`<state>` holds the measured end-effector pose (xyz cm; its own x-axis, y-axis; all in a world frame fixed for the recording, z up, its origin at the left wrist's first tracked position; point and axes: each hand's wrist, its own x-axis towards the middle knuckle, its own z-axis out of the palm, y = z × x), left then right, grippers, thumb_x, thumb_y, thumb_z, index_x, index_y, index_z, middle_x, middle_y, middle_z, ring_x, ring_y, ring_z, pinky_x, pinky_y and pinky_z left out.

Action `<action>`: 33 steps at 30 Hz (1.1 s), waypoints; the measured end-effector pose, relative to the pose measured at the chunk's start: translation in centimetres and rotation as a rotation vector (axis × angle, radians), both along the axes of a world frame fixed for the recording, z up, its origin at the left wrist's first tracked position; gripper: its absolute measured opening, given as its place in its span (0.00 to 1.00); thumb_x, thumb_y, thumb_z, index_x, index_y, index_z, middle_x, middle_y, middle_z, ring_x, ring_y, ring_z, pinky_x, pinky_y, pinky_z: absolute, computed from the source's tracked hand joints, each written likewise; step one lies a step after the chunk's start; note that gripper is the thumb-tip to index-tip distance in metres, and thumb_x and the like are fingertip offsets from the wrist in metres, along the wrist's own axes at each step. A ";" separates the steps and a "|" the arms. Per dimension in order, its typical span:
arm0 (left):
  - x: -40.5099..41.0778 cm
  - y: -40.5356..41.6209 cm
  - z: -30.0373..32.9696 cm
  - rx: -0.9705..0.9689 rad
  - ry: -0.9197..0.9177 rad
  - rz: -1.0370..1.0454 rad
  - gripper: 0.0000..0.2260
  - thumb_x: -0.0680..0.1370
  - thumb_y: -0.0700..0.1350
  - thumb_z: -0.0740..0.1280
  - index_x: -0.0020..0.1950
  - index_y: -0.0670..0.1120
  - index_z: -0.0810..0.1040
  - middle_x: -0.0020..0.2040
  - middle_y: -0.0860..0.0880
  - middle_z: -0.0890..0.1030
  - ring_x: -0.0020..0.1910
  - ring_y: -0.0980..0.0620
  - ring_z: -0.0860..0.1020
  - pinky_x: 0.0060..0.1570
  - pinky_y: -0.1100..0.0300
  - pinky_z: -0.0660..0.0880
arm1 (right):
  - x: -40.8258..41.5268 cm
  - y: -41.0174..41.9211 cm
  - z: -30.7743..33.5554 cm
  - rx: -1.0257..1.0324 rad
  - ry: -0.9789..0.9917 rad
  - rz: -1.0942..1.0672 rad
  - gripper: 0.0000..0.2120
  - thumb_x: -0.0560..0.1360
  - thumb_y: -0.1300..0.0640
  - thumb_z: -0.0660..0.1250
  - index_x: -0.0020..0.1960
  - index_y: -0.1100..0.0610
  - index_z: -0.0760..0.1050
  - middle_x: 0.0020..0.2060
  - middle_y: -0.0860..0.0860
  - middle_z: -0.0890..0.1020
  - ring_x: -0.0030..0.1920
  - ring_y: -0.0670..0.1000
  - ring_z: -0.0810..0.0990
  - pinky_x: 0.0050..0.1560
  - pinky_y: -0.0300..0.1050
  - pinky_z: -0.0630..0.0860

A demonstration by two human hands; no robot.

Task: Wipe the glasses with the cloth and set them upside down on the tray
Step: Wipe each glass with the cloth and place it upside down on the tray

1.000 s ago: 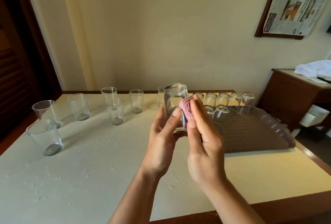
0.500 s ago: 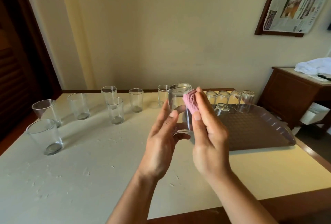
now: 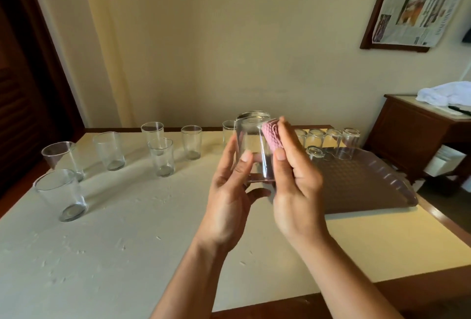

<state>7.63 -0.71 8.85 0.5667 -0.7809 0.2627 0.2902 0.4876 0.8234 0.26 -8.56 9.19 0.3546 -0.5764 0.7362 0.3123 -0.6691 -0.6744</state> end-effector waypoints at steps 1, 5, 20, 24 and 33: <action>0.1 -0.2 0.4 -0.005 -0.004 0.042 0.29 0.80 0.50 0.70 0.80 0.55 0.67 0.60 0.49 0.85 0.50 0.50 0.84 0.55 0.51 0.77 | 0.0 0.6 -0.5 -0.046 0.011 0.015 0.20 0.85 0.61 0.58 0.77 0.59 0.67 0.75 0.55 0.72 0.77 0.53 0.68 0.77 0.56 0.66; 0.9 0.0 0.7 0.079 -0.054 0.037 0.30 0.78 0.57 0.66 0.80 0.61 0.66 0.62 0.48 0.86 0.52 0.49 0.84 0.54 0.51 0.79 | -0.4 1.7 -2.4 -0.142 0.025 -0.056 0.21 0.83 0.67 0.59 0.75 0.65 0.67 0.75 0.57 0.71 0.77 0.52 0.68 0.76 0.45 0.66; -0.4 0.0 0.0 -0.032 0.018 -0.012 0.22 0.80 0.52 0.69 0.74 0.64 0.73 0.67 0.48 0.82 0.52 0.46 0.80 0.57 0.43 0.76 | 0.4 -0.5 1.1 -0.148 -0.022 -0.084 0.19 0.84 0.65 0.58 0.74 0.64 0.68 0.75 0.58 0.70 0.77 0.49 0.68 0.76 0.42 0.65; 0.4 -0.7 0.7 -0.059 0.085 0.034 0.26 0.79 0.49 0.69 0.77 0.52 0.71 0.66 0.44 0.83 0.50 0.48 0.84 0.50 0.54 0.82 | 0.8 0.3 0.4 -0.116 -0.016 0.017 0.19 0.84 0.65 0.58 0.75 0.63 0.68 0.75 0.56 0.72 0.77 0.55 0.68 0.77 0.53 0.66; 0.7 -0.2 0.2 0.054 -0.124 -0.060 0.30 0.79 0.53 0.67 0.80 0.64 0.63 0.61 0.42 0.85 0.48 0.45 0.82 0.50 0.48 0.78 | 0.6 -1.2 1.0 -0.035 -0.043 -0.022 0.20 0.84 0.63 0.58 0.74 0.53 0.67 0.74 0.56 0.72 0.77 0.49 0.69 0.77 0.47 0.65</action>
